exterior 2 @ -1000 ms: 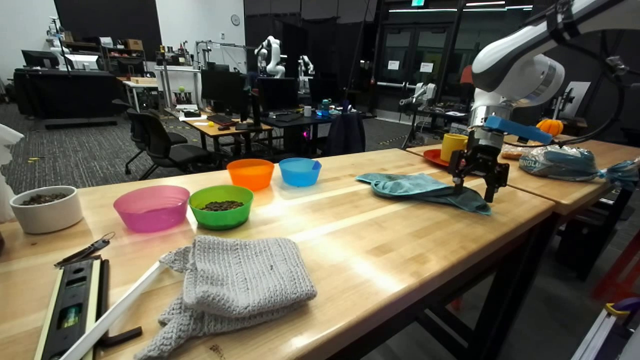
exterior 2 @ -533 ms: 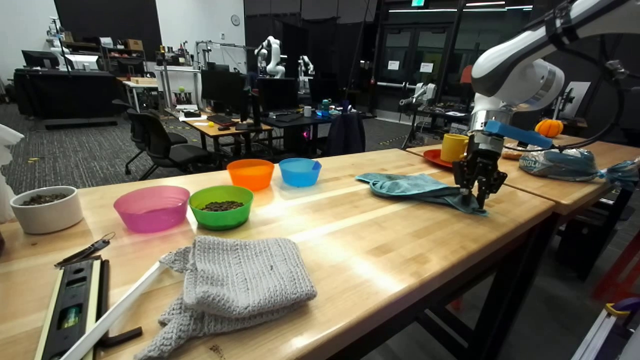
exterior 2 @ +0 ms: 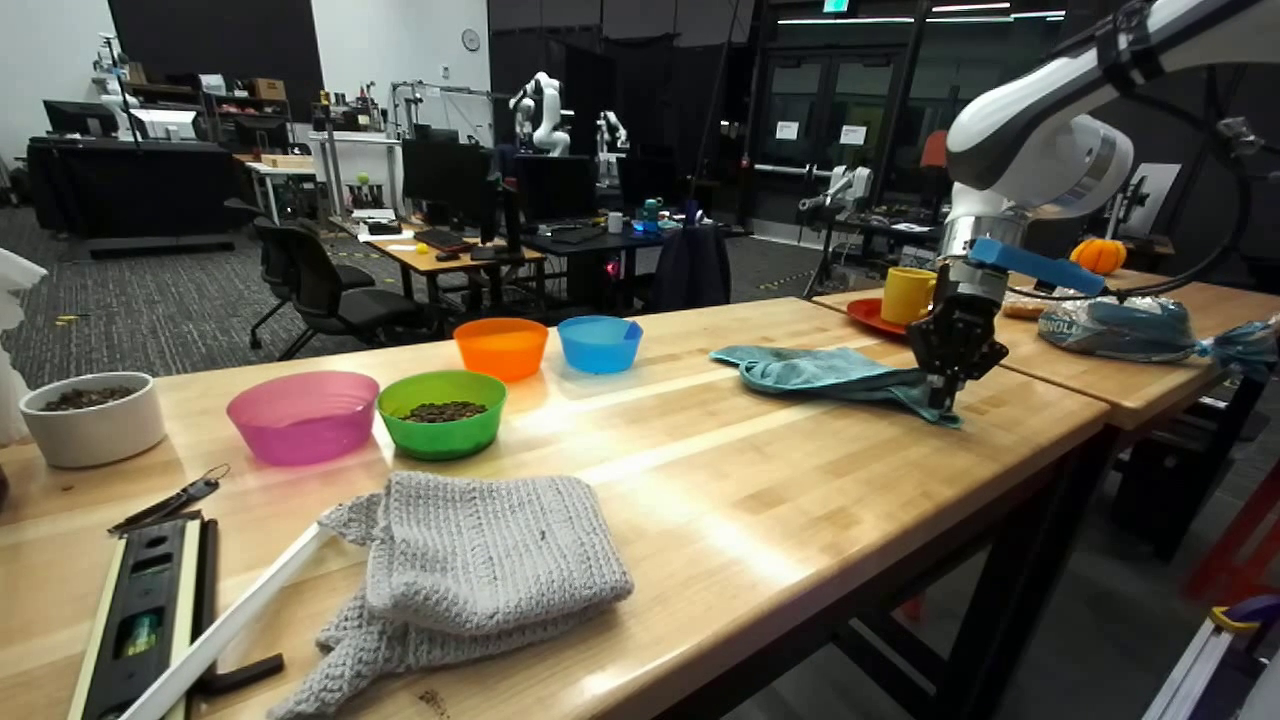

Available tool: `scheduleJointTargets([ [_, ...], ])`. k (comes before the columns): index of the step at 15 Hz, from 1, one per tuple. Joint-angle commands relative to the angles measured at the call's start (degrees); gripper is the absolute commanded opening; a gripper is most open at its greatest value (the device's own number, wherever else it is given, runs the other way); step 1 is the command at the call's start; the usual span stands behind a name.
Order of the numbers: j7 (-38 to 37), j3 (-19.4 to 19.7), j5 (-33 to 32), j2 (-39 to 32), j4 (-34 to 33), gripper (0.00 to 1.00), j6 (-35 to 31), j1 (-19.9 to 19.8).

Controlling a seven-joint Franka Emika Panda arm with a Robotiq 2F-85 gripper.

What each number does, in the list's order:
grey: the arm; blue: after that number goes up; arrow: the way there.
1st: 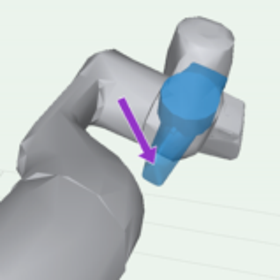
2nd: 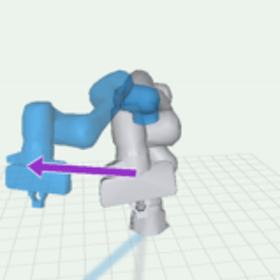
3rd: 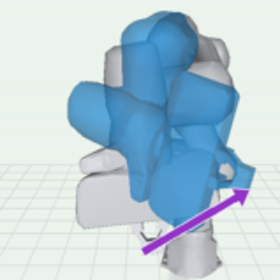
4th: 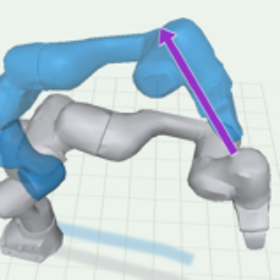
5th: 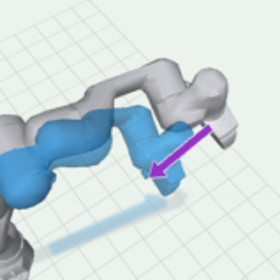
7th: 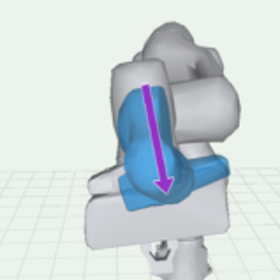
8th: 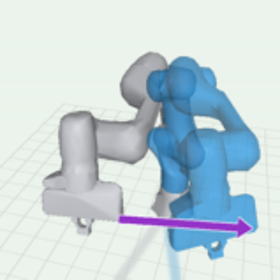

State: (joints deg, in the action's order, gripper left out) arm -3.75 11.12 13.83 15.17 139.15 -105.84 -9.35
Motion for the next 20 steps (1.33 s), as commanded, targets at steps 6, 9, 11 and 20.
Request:
scheduleJointTargets([
  [6,-1.1,-5.7,-2.4,2.2,-6.9,0.01,0.2,2.7],
  [9,-1.2,-7.9,-3.6,0.7,-10.4,0.01,-0.1,4.6],
  [11,-1.0,-9.0,-4.0,-0.4,-12.6,0.01,-0.6,5.7],
  [20,-1.3,-12.1,-4.7,-10.3,-22.4,0.01,-3.6,9.3],
])
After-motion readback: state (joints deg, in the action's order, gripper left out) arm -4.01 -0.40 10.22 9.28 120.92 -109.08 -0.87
